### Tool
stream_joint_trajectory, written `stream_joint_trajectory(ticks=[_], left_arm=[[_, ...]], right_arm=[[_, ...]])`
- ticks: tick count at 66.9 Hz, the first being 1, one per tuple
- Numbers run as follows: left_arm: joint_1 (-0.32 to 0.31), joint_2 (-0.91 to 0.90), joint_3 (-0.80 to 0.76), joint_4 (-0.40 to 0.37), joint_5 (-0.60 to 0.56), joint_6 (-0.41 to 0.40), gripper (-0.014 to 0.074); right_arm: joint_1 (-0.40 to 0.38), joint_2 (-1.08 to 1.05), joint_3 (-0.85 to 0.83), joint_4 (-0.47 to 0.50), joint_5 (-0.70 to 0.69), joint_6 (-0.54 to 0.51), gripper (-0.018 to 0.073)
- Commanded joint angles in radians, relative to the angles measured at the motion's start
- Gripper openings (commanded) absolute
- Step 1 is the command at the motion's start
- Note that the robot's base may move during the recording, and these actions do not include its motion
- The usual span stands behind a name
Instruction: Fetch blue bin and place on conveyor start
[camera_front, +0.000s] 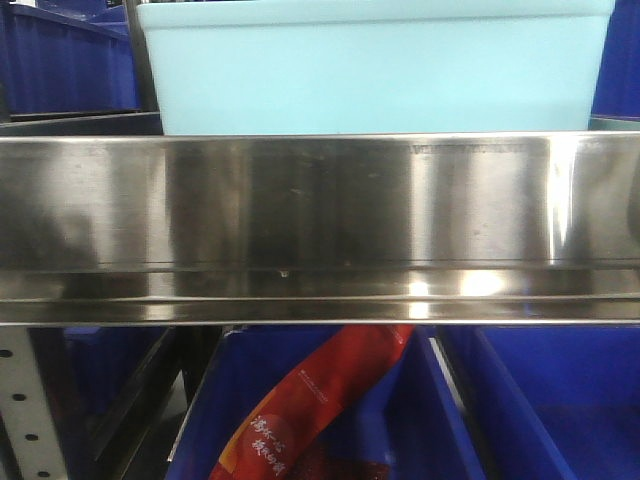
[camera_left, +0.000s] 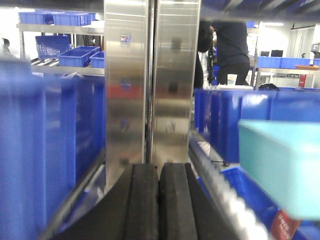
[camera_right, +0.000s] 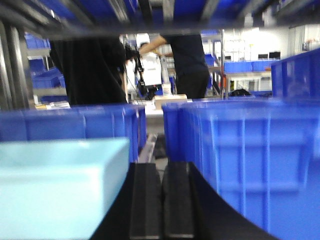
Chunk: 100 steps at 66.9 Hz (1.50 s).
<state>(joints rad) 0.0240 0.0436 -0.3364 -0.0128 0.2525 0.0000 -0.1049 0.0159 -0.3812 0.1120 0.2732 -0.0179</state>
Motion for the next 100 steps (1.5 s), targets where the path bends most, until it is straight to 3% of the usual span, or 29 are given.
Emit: stream_joint_trajectory(ticks=[1,7,11,18,21,29,37,42,49,59,66,82,93,100], left_arm=[[-0.007,0.060,-0.110,0.004,0.080,0.000,0.0061],[-0.007,0.147,-0.194,-0.003,0.113,0.000,0.0233],[-0.007,0.198,-0.240,-0.006,0.128,0.000,0.0337],[-0.007,0.290,-0.294,-0.006,0.138,0.000,0.0440],[-0.015,0.325,-0.311,-0.006,0.138,0.000,0.0457],[-0.089,0.394,-0.361,-0.008,0.167,0.046,0.0465],[-0.236,0.474,-0.432,-0.008,0.225,0.132,0.0465],[-0.345,0.541,-0.484,-0.008,0.237,0.134,0.0465],[-0.494,0.678,-0.580,-0.008,0.237,0.134,0.0465],[-0.594,0.880,-0.722,-0.012,0.244,0.123,0.0465],[-0.598,1.031,-0.866,-0.018,0.289,0.057,0.0465],[-0.522,1.365,-1.220,-0.001,0.566,-0.142,0.0465],[-0.452,1.519,-1.350,-0.001,0.663,-0.168,0.0465],[-0.416,1.592,-1.388,0.002,0.690,-0.168,0.0465]], right_arm=[[0.000,0.044,-0.108,0.006,0.084,-0.009,-0.0095],[0.000,0.099,-0.188,0.006,0.120,-0.009,0.0081],[0.000,0.133,-0.222,0.006,0.119,-0.009,0.0246],[0.000,0.192,-0.257,0.006,0.117,-0.009,0.0523],[0.000,0.210,-0.257,0.001,0.110,-0.011,0.0580],[0.000,0.259,-0.264,0.009,0.111,-0.018,0.0557],[0.000,0.335,-0.314,0.060,0.170,-0.067,0.0547],[0.015,0.380,-0.348,0.085,0.198,-0.123,0.0547],[0.078,0.467,-0.421,0.087,0.236,-0.123,0.0547],[0.143,0.629,-0.556,0.087,0.323,-0.123,0.0547],[0.148,0.749,-0.677,0.087,0.406,-0.123,0.0547],[0.148,1.089,-1.028,0.087,0.648,-0.123,0.0547],[0.148,1.301,-1.211,0.087,0.799,-0.085,0.0547],[0.148,1.412,-1.284,0.085,0.818,-0.085,0.0547]])
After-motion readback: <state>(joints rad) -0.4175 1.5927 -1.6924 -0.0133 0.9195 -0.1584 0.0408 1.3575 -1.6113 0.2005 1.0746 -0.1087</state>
